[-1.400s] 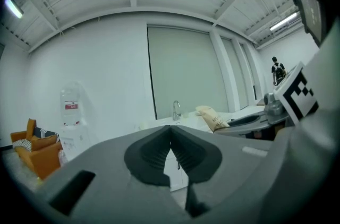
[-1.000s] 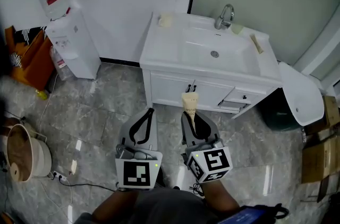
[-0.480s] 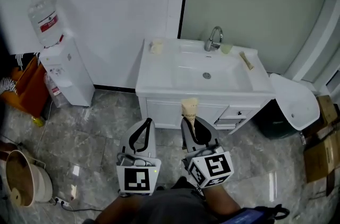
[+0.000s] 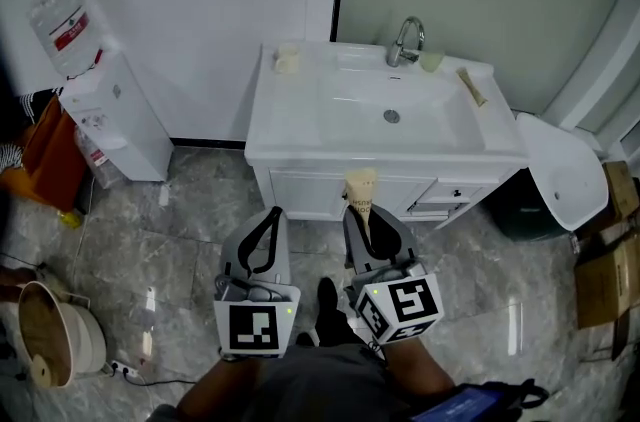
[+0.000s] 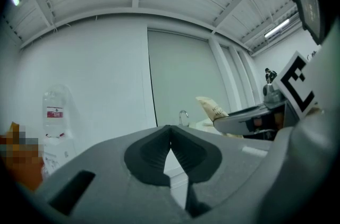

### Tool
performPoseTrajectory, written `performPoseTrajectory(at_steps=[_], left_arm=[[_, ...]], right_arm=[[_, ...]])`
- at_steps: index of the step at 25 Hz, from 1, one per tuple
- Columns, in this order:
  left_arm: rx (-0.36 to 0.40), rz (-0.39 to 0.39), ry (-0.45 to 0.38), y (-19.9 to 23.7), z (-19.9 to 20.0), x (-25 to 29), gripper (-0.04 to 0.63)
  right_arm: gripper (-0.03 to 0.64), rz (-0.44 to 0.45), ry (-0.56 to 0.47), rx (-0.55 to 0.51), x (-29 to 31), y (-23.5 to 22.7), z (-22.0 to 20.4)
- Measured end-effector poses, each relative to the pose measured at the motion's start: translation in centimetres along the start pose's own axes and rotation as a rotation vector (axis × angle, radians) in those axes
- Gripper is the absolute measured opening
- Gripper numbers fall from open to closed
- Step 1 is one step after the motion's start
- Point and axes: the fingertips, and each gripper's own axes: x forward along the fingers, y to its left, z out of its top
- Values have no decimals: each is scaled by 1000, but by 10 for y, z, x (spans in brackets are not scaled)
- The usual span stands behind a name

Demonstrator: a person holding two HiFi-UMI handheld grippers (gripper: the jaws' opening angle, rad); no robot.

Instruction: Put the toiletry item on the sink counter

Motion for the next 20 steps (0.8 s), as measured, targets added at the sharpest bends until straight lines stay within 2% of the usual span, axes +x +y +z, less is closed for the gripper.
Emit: performPoseTrajectory(at_steps=[12,18,20], left_arm=[[-3,23,133,26,-41,95,12],[-6,56,158,37,-45,143,12],[14,62,154,40,-40,157,12]], right_arm=[[66,36,112,79,90,-50,-40],[66,55,110,99,133,-82,-38],[66,61,98,101,146,-92,-33]])
